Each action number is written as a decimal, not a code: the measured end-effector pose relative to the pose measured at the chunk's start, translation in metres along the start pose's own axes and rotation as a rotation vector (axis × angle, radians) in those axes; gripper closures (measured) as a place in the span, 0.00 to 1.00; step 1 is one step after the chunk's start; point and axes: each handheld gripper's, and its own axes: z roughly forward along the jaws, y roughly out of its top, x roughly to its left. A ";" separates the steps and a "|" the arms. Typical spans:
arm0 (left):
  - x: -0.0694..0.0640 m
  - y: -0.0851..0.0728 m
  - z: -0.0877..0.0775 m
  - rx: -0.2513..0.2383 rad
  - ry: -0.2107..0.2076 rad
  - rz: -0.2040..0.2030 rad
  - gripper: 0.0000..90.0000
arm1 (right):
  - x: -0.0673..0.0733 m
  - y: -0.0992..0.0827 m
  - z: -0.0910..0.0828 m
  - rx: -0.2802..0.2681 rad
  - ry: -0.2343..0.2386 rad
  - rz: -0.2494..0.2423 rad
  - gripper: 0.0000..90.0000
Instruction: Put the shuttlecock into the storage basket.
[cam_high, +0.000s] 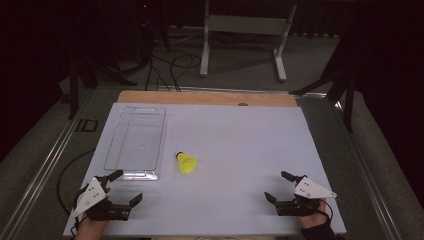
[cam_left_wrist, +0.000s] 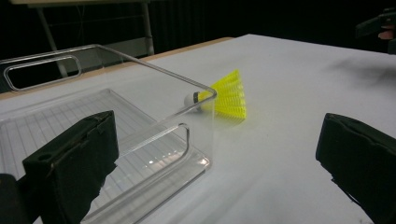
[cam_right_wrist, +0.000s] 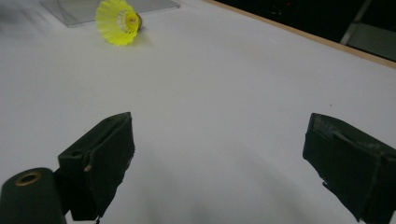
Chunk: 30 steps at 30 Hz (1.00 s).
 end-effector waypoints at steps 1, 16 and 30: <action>0.000 0.000 0.000 0.000 -0.001 -0.002 0.00 | 0.000 -0.001 0.000 -0.005 -0.003 -0.001 0.09; -0.002 0.000 0.001 0.012 -0.009 0.013 0.00 | 0.001 0.000 -0.001 0.007 -0.002 -0.015 0.09; -0.010 0.011 0.005 0.107 -0.079 0.056 0.00 | 0.003 0.002 0.000 0.020 0.001 -0.021 0.09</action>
